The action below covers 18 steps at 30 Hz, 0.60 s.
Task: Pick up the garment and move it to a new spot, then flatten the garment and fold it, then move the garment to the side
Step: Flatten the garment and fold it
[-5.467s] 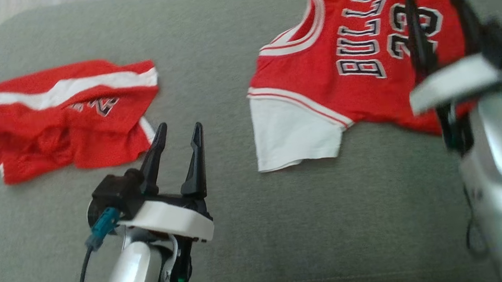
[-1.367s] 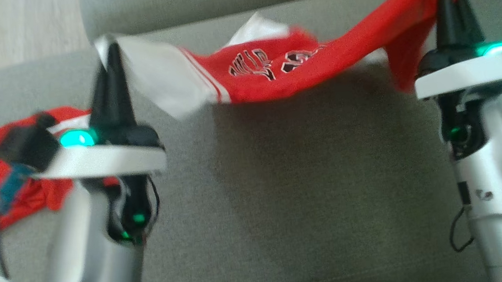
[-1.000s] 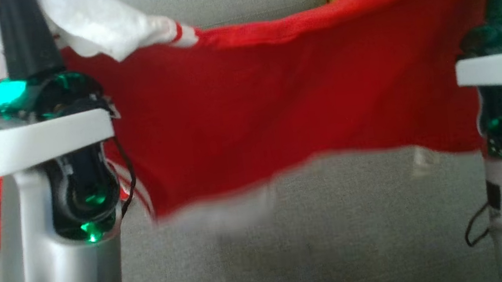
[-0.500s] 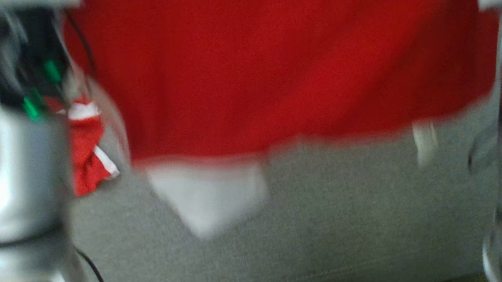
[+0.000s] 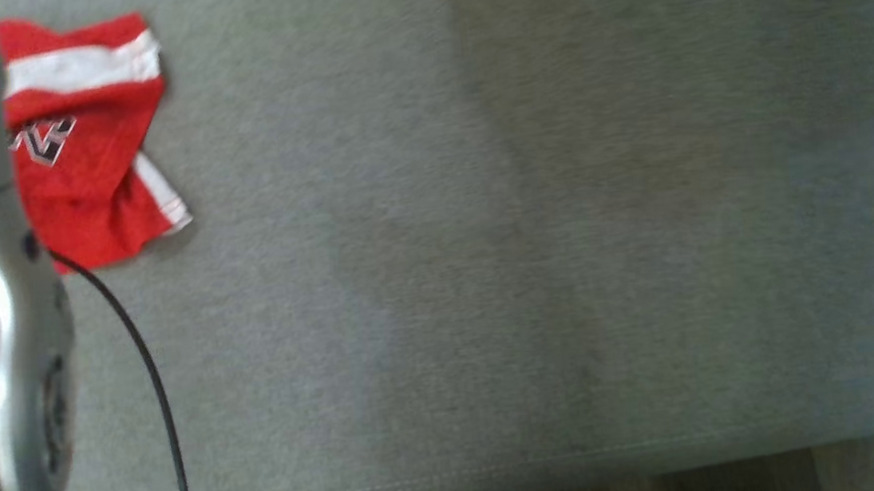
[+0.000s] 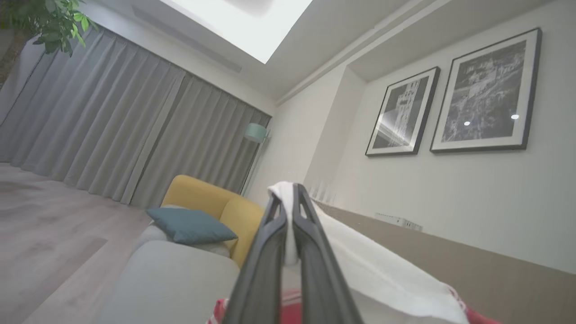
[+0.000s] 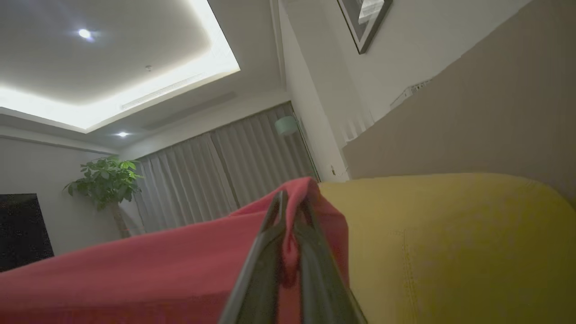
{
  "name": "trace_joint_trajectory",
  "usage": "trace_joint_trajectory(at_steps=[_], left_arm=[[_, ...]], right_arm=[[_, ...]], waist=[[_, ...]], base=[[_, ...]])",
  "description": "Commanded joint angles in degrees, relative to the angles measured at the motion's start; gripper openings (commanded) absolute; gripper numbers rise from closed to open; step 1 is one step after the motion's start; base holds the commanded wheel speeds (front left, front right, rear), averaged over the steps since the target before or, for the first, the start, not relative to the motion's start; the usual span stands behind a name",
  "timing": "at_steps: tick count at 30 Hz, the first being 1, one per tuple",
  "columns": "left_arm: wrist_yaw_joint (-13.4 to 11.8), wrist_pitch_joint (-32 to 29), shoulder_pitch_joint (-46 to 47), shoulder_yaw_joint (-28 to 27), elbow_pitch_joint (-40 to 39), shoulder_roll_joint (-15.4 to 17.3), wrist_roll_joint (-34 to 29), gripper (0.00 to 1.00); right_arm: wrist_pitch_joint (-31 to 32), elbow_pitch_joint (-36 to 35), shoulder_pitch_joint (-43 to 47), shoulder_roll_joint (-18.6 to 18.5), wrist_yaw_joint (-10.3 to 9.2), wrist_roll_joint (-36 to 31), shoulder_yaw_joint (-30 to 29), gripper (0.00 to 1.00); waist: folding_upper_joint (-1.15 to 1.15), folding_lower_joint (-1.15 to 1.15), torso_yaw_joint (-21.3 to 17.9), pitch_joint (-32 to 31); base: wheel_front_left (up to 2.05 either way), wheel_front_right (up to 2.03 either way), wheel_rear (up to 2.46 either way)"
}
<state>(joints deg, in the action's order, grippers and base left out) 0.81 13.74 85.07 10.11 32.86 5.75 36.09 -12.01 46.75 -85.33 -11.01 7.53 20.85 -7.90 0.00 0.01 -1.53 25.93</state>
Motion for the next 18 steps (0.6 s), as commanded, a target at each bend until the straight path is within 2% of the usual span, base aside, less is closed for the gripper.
trace_joint_trajectory(at_steps=[1,5,10,13,18], left_arm=[[0.9,0.6,0.8,-0.5,-0.5,2.2,-1.0,0.0],[2.6,1.1,-4.1,0.8,1.8,0.9,-2.4,0.0],[4.1,1.2,-13.5,3.4,2.4,0.4,-5.6,0.0],[4.8,1.2,-20.1,4.6,3.1,0.4,-6.5,0.0],[6.0,0.9,-29.7,8.4,5.1,2.0,-7.2,0.0]], right_arm=[[-0.4,1.1,-0.5,0.3,-0.04,1.8,0.4,0.0],[0.9,7.9,3.6,0.0,-0.04,5.2,3.0,0.0],[5.3,12.5,10.5,-0.9,-0.04,9.3,8.2,0.0],[9.2,13.8,14.6,-2.0,-0.04,11.3,11.8,0.0],[15.0,12.9,21.4,-5.9,-0.04,13.0,19.0,0.0]], waist=[[0.0,-0.01,2.5,2.6],[0.0,-0.01,3.2,3.2],[0.0,-0.01,3.4,2.1],[0.0,-0.01,3.5,0.2],[0.0,-0.01,3.5,-3.8]], base=[[0.0,0.0,0.0],[0.0,0.0,0.0],[0.0,0.0,0.0],[0.0,0.0,0.0],[0.0,0.0,0.0]])
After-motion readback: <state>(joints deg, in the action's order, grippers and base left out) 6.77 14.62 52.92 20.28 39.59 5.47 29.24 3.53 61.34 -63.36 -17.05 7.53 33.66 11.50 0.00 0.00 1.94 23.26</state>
